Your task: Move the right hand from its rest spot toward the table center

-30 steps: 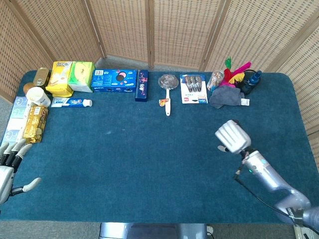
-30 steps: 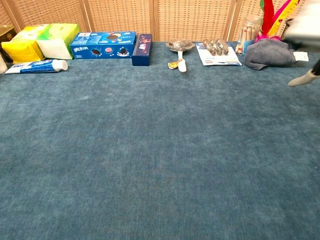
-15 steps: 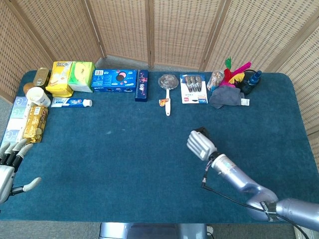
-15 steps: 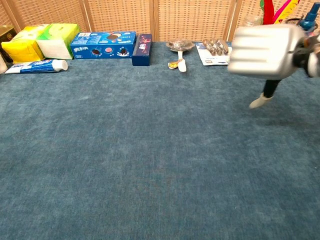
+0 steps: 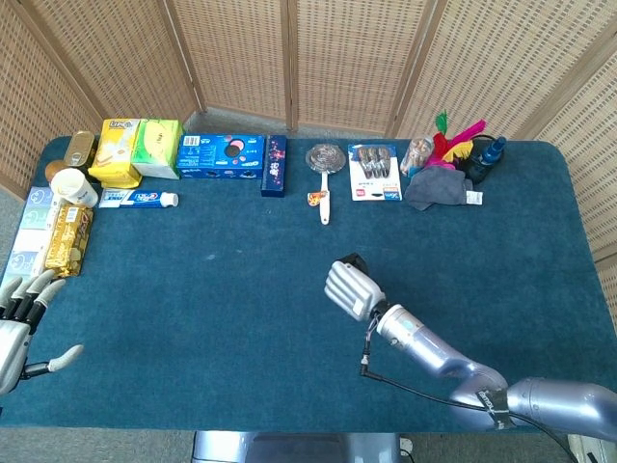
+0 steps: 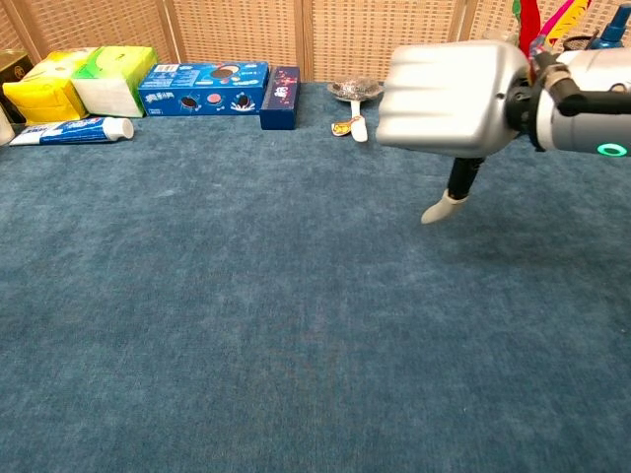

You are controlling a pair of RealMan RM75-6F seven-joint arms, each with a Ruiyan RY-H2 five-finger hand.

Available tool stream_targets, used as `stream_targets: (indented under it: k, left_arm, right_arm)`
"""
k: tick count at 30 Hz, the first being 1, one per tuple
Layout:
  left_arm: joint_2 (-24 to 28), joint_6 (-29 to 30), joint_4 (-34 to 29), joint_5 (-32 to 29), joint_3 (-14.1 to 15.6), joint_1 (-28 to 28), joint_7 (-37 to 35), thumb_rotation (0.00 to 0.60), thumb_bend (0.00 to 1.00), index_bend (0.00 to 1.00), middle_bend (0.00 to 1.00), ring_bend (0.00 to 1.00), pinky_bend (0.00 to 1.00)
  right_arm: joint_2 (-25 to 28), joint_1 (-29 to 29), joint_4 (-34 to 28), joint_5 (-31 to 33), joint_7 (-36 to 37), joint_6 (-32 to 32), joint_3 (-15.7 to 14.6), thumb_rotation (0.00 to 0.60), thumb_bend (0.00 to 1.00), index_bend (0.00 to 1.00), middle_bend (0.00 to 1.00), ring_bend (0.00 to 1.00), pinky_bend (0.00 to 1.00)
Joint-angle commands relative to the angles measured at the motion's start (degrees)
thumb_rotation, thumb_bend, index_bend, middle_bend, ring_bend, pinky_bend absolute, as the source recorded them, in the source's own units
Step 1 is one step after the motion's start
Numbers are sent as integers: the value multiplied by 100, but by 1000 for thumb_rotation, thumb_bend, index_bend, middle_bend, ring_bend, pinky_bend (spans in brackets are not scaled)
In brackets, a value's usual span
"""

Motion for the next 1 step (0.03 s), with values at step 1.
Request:
stream_targets:
  k: [1]
  left_arm:
    - [1, -25, -6, -41, -15, 1, 3, 38, 0, 68, 0, 0, 0]
  right_arm:
    - [-109, 111, 65, -26, 154, 22, -51, 120, 0, 976, 1000, 1000, 1000]
